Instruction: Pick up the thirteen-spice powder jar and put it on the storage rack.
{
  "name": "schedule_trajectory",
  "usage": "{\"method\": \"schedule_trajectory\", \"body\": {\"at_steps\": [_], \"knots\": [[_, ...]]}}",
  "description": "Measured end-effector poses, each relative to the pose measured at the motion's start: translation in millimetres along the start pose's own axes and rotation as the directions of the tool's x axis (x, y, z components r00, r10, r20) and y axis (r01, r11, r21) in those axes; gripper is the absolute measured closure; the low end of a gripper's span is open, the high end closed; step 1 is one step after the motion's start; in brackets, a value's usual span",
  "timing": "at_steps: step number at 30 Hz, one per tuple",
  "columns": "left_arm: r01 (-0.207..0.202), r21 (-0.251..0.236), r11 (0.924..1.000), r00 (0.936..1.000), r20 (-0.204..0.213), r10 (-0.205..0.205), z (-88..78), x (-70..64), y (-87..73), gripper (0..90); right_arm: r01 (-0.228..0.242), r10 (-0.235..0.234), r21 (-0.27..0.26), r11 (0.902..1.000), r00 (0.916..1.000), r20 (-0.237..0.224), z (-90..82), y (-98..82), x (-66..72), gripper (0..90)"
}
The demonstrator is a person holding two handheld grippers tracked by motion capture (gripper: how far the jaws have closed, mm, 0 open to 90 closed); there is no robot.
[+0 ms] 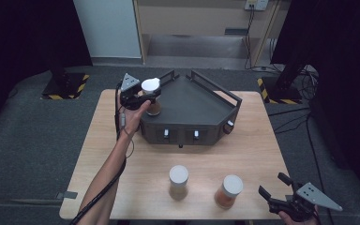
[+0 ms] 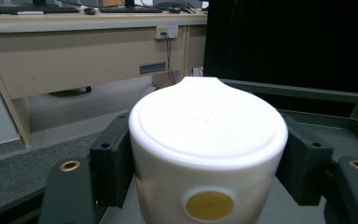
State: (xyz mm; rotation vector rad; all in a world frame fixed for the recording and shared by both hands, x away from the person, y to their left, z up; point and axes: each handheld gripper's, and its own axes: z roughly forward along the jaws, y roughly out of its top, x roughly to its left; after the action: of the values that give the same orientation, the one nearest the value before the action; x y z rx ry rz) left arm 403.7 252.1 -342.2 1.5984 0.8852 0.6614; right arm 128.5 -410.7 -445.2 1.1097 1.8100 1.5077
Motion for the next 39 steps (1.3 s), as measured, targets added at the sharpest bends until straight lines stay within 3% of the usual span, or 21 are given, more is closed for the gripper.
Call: {"method": "schedule_trajectory", "body": {"at_steps": [7, 12, 21, 29, 32, 39], "knots": [[-0.015, -0.012, 0.9998, 0.9999, 0.006, 0.015, -1.5, 1.2, -0.3, 28.2, -0.001, 0.001, 0.0, 1.0, 1.0, 0.0, -0.1, 0.0, 0.1, 6.4], [-0.032, -0.037, 0.9988, 0.9994, 0.012, 0.032, -7.8, 1.3, 7.7, 13.3, -0.001, 0.001, 0.0, 1.0, 1.0, 0.0, -0.1, 0.0, 0.0, 6.3], [-0.071, -0.055, 0.996, 0.9956, 0.057, 0.074, -36.1, -3.2, 38.8, 7.4, 0.001, -0.001, 0.001, 1.0, 1.0, -0.004, -0.1, 0.3, 0.3, 6.3], [-0.128, -0.019, 0.9916, 0.9846, 0.117, 0.13, -70.5, -13.2, 70.3, 5.2, 0.007, -0.007, 0.002, 1.0, 1.0, -0.003, -0.2, 0.8, 1.2, 6.2], [-0.129, -0.02, 0.9915, 0.9829, 0.13, 0.13, -76.6, -15.3, 72.1, 4.9, 0.008, -0.008, 0.003, 1.0, 1.0, -0.002, -0.3, 0.9, 1.4, 6.2], [-0.153, -0.023, 0.9879, 0.9709, 0.183, 0.155, -102.8, -24.5, 71.4, 4.1, 0.005, -0.005, -0.003, 1.0, 1.0, 0.002, -0.6, 0.3, 1.7, 5.2]]}}
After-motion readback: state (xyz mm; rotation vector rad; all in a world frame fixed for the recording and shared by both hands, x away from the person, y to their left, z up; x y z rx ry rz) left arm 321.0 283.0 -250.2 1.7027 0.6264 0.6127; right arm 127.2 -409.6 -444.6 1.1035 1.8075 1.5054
